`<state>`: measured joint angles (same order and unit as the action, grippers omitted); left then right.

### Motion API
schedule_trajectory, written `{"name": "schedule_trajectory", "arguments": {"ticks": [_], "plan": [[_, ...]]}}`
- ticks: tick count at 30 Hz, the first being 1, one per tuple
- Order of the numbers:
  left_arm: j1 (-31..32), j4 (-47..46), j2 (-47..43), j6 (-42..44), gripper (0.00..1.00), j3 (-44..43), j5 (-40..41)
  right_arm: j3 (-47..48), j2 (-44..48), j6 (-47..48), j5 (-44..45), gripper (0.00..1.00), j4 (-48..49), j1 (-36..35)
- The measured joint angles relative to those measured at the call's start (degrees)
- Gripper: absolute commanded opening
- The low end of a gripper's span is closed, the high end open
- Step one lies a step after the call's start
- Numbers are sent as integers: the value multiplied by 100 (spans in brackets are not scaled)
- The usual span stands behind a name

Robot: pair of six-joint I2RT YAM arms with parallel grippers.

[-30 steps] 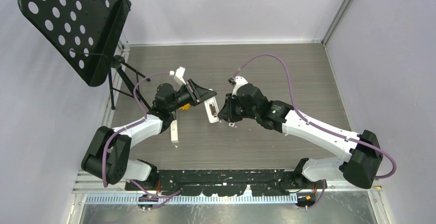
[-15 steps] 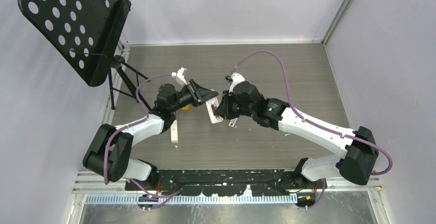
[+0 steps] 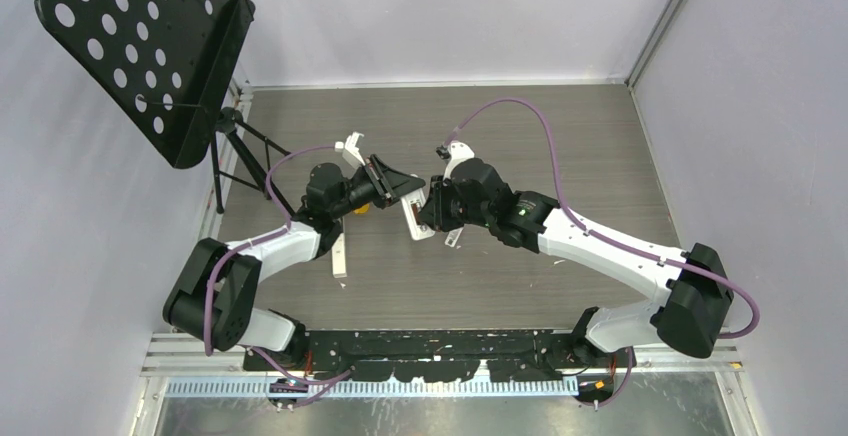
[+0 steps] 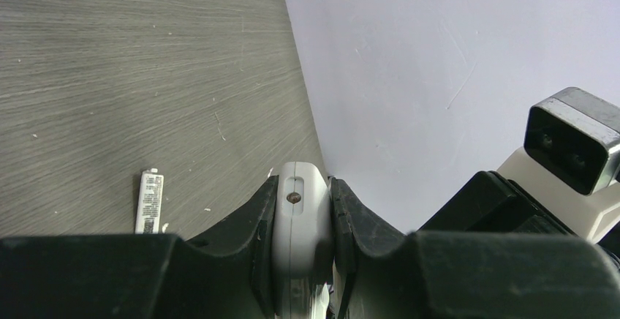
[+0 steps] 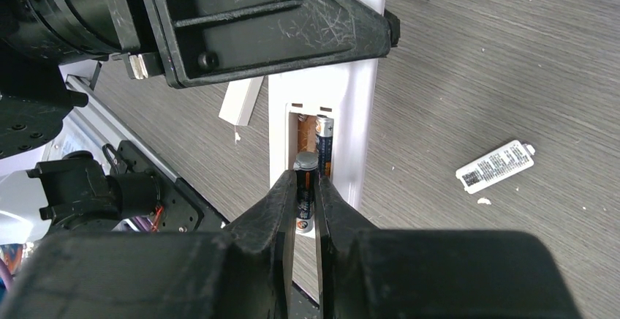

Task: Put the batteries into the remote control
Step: Load the battery into the remote control.

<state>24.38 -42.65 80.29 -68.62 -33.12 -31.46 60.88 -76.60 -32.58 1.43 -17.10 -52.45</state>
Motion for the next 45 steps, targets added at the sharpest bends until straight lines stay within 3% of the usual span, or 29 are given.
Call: {"name": "schedule_trajectory", "arguments": {"ticks": [7,14,24,29,31,40,45], "plan": [[26,-2,33,-35,0,0,0,0,-52,20,22,20,90,-2],[28,0,39,-37,0,0,50,13,-81,15,24,38,142,-2],[31,-37,98,-149,0,0,50,20,-81,-35,111,40,219,-28],[31,-39,103,-343,0,-2,133,20,-4,-144,286,48,291,-33],[31,-52,103,-505,0,-2,195,-7,136,-208,380,50,363,-33],[31,-389,103,-1731,0,-153,879,-992,2037,-970,1473,78,1375,310],[33,-1217,136,-2889,0,-240,1622,-1034,2273,-1325,1648,83,1770,492]]}}
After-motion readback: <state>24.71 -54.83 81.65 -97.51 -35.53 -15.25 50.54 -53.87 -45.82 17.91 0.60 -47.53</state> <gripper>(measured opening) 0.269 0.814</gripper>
